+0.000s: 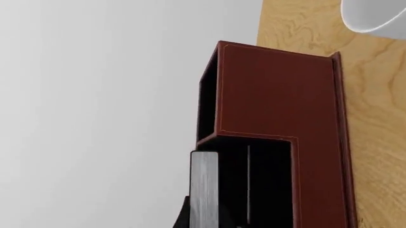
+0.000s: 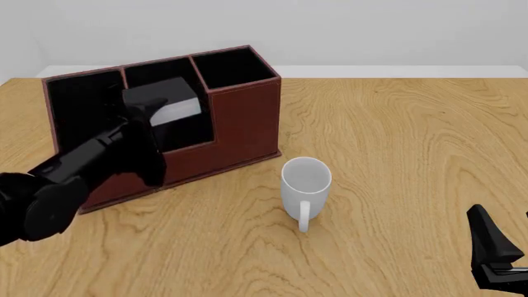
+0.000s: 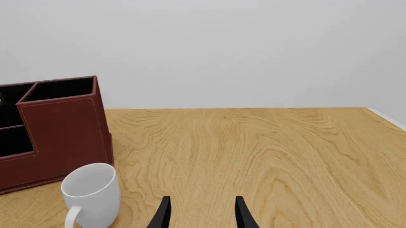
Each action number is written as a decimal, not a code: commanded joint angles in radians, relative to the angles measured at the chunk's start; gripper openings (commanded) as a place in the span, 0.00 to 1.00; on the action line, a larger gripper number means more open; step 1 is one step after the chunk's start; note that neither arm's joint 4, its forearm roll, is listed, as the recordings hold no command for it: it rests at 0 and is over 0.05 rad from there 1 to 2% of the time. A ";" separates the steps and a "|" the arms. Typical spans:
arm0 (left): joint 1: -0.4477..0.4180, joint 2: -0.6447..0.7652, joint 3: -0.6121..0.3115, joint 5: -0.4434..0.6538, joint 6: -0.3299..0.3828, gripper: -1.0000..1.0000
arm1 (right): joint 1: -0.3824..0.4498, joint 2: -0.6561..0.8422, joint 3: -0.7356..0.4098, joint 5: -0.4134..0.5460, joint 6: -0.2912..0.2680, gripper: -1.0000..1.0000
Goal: Pick up the book and place it in the front compartment of the caddy.
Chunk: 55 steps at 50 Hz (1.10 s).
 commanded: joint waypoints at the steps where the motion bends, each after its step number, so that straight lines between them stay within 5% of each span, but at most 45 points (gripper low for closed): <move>1: 0.012 0.004 -0.016 -0.033 0.021 0.00 | 0.000 0.000 0.000 0.000 0.000 1.00; 23: 0.011 0.103 -0.025 -0.099 -0.025 0.00 | 0.000 0.000 0.000 0.000 0.000 1.00; 55: 0.017 0.126 -0.123 0.025 -0.106 0.00 | 0.000 0.000 0.000 0.000 0.000 1.00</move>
